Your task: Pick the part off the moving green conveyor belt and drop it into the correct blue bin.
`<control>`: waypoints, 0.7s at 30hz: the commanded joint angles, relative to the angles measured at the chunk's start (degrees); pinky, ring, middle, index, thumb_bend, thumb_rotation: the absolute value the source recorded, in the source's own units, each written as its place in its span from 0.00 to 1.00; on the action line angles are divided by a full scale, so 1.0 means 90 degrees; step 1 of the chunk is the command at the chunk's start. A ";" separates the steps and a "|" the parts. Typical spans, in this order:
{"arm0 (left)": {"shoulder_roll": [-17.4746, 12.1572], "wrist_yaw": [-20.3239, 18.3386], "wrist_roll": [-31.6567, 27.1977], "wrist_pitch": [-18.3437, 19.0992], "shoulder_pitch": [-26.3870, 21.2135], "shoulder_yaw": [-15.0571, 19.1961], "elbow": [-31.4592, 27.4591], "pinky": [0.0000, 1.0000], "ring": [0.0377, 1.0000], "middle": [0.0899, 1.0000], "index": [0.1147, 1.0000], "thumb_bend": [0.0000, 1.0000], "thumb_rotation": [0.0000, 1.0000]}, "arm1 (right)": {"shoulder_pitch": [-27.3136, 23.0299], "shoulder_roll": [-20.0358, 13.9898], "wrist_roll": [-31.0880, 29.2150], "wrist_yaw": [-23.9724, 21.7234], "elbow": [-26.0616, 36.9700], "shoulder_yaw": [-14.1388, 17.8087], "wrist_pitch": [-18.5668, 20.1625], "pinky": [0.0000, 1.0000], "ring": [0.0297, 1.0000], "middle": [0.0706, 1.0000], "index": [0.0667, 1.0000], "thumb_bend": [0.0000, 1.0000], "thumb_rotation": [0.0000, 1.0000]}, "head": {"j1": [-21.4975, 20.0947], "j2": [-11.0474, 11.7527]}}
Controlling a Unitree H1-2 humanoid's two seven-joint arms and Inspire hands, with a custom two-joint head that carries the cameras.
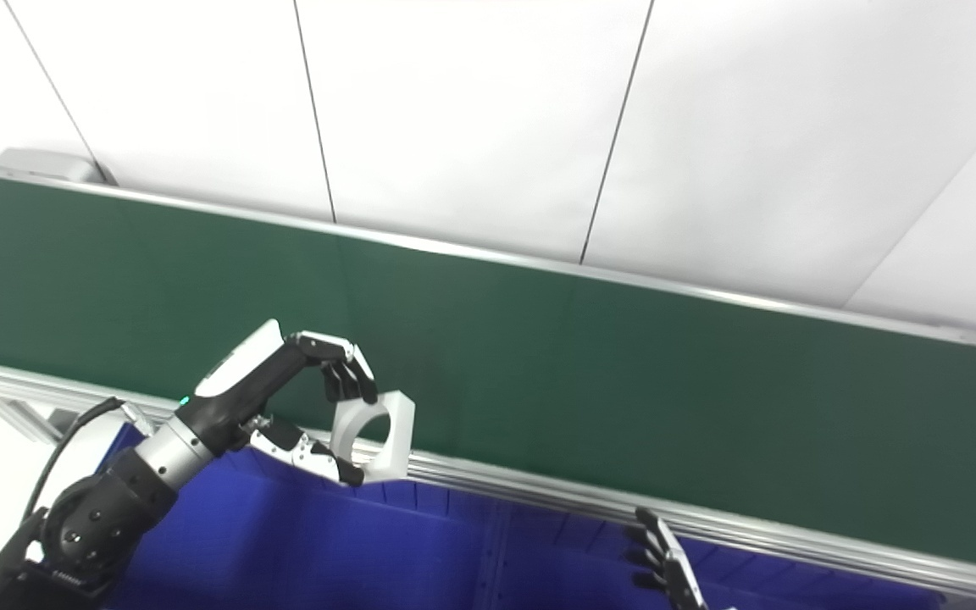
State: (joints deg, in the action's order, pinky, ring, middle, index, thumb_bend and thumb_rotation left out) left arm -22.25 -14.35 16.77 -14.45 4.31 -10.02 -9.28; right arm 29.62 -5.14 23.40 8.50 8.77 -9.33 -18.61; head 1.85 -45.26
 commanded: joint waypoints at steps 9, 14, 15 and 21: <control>-0.0307 -0.0154 0.0444 -0.0633 0.0171 -0.0327 0.0497 0.45 0.45 0.45 0.41 0.50 0.00 | 0.0021 0.0051 -0.0138 -0.0239 0.0471 0.0071 0.0300 0.69 0.78 0.83 0.89 0.70 0.47 | 0.0005 -0.0342; -0.0447 -0.0472 0.0635 -0.0378 0.0172 -0.0537 0.0493 0.49 0.45 0.46 0.40 0.50 0.00 | -0.0007 0.0058 -0.0115 -0.0211 0.0495 0.0089 0.0260 0.70 0.76 0.81 0.88 0.70 0.46 | -0.0004 -0.0459; -0.0477 -0.0583 0.0705 -0.0236 0.0173 -0.0580 0.0437 0.50 0.45 0.46 0.40 0.50 0.00 | 0.0002 0.0061 -0.0109 -0.0228 0.0539 0.0090 0.0302 0.70 0.76 0.81 0.88 0.70 0.46 | 0.0001 -0.0528; -0.0530 -0.0951 0.1070 0.0208 0.0167 -0.0793 0.0319 0.52 0.45 0.48 0.39 0.50 0.00 | 0.0018 0.0064 -0.0156 -0.0263 0.0602 0.0093 0.0336 0.70 0.76 0.80 0.88 0.70 0.46 | -0.0039 -0.0573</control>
State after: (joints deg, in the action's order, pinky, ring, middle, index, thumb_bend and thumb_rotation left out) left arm -25.94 -22.47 25.83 -12.86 6.40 -17.05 -4.55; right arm 29.51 -4.83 22.19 6.37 12.38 -8.60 -15.40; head 1.58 -50.36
